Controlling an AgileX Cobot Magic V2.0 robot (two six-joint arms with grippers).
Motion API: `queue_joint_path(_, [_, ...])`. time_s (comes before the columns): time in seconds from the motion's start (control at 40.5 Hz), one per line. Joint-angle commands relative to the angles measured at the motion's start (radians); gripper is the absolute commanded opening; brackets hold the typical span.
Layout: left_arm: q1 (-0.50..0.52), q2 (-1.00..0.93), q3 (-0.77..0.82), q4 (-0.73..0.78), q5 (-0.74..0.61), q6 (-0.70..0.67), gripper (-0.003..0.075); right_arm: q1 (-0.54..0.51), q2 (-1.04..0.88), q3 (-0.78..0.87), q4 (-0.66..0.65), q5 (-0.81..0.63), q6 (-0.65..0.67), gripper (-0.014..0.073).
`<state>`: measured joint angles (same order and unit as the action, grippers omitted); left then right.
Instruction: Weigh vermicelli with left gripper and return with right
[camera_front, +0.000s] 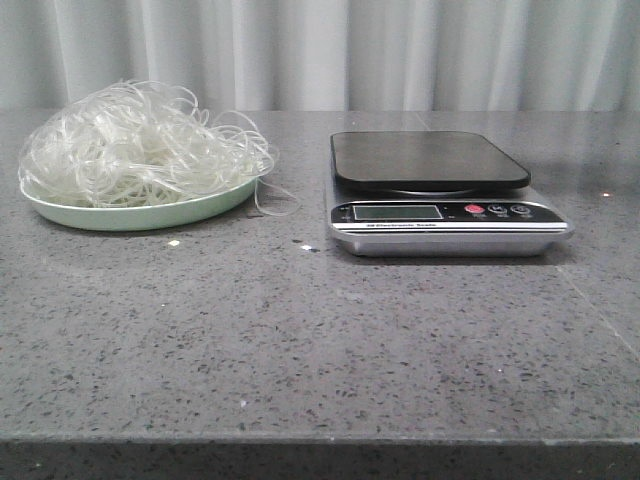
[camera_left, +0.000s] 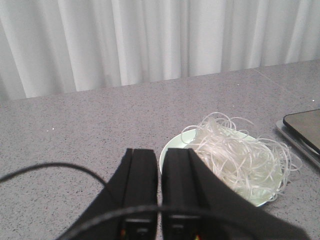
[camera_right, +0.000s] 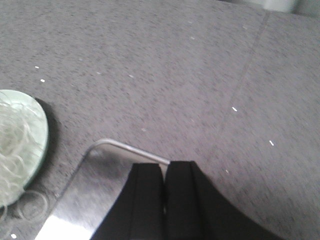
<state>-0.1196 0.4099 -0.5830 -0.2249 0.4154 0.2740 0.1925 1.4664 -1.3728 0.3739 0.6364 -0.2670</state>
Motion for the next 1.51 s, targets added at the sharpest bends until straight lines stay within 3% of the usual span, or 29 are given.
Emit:
queue_joint_path(0.0, [-0.004, 0.006, -0.025, -0.021, -0.077, -0.012, 0.0145, -0.03, -0.14, 0.124, 0.012, -0.15, 0.0, 0.0153])
queue_joint_path(0.395, [-0.004, 0.006, -0.025, -0.021, -0.074, -0.012, 0.0145, -0.037, -0.609, 0.716, 0.001, -0.616, -0.003, 0.0153])
queue_joint_path(0.618, [-0.004, 0.006, -0.025, -0.021, -0.074, -0.012, 0.0145, -0.037, -0.82, 0.956, 0.001, -0.762, -0.013, 0.0151])
queue_joint_path(0.791, [-0.004, 0.006, -0.025, -0.021, -0.074, -0.012, 0.0145, -0.037, -0.887, 1.025, 0.001, -0.777, -0.013, 0.0151])
queue_joint_path(1.482, [-0.004, 0.006, -0.025, -0.021, -0.074, -0.012, 0.0145, -0.037, -0.888, 1.028, 0.001, -0.773, -0.013, 0.0151])
